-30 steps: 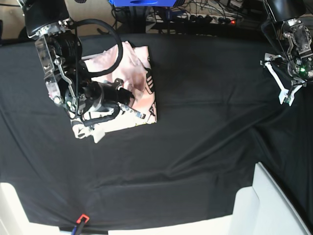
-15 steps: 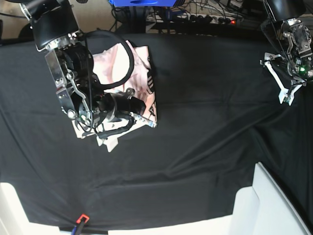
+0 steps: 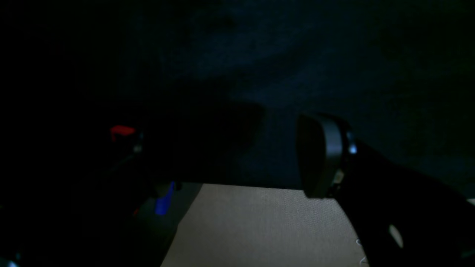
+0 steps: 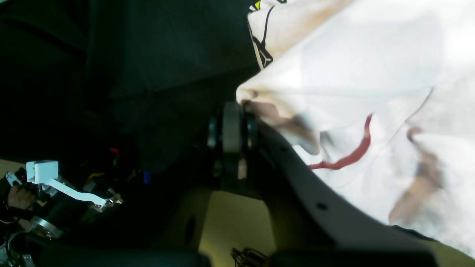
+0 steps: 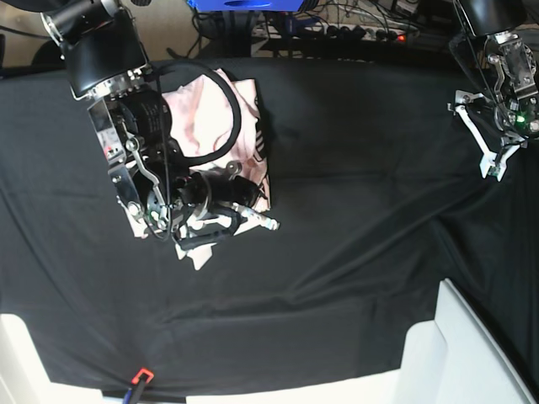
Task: Fold the T-shirt properly
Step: 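Press and smooth the folded layer with the right gripper, then release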
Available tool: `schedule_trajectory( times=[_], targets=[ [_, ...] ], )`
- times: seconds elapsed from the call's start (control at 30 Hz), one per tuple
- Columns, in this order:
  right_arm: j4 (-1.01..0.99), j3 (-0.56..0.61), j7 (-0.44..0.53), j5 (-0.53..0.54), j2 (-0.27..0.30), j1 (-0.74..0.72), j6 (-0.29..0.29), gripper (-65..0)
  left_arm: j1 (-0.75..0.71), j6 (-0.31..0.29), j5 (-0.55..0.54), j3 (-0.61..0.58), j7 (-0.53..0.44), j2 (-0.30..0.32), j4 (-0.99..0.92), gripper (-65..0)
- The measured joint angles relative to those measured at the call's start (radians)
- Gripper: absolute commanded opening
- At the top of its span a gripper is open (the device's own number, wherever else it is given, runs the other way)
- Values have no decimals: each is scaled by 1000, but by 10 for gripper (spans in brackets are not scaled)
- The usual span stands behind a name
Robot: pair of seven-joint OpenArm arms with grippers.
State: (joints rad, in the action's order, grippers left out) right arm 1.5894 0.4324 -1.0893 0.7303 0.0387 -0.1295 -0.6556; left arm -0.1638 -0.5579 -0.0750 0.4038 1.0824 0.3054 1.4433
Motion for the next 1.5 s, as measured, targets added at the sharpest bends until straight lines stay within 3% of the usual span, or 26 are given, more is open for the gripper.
schedule_trajectory(
  times=[0.57,0.67,0.73,0.87,0.93,1.03,1.1,1.3,1.4,1.5],
  targets=[
    [-63,0,-1,0,-68,-26,0,-640,-1,0,0,-3,0,0,0,-191],
    [-69,51,47,-5,-59,-37,0,-638,-3,0,0,-2,0,2,0,-191],
    [-74,79,62,-2,-59,-51,0,-599,-3,0,0,0,0,2,0,-191],
    [-79,116,72,3,-69,-52,1,-412,-3,0,0,0,0,2,0,-191],
    [-60,137,70,3,-73,-53,39,-370,-3,0,0,0,0,2,0,-191],
    [-1,156,71,11,-75,-61,98,-367,-3,0,0,0,0,3,0,-191],
    [64,158,75,21,-47,-66,129,-367,-3,0,0,0,0,2,0,-191],
    [254,-34,126,-3,79,56,20,-374,-1,0,0,-5,0,2,0,-191],
    [284,-140,121,4,111,169,14,-448,1,0,-1,-5,-1,0,1,-191],
    [283,-211,119,7,104,279,13,-506,6,0,-2,-5,-2,0,1,-191]
  ],
)
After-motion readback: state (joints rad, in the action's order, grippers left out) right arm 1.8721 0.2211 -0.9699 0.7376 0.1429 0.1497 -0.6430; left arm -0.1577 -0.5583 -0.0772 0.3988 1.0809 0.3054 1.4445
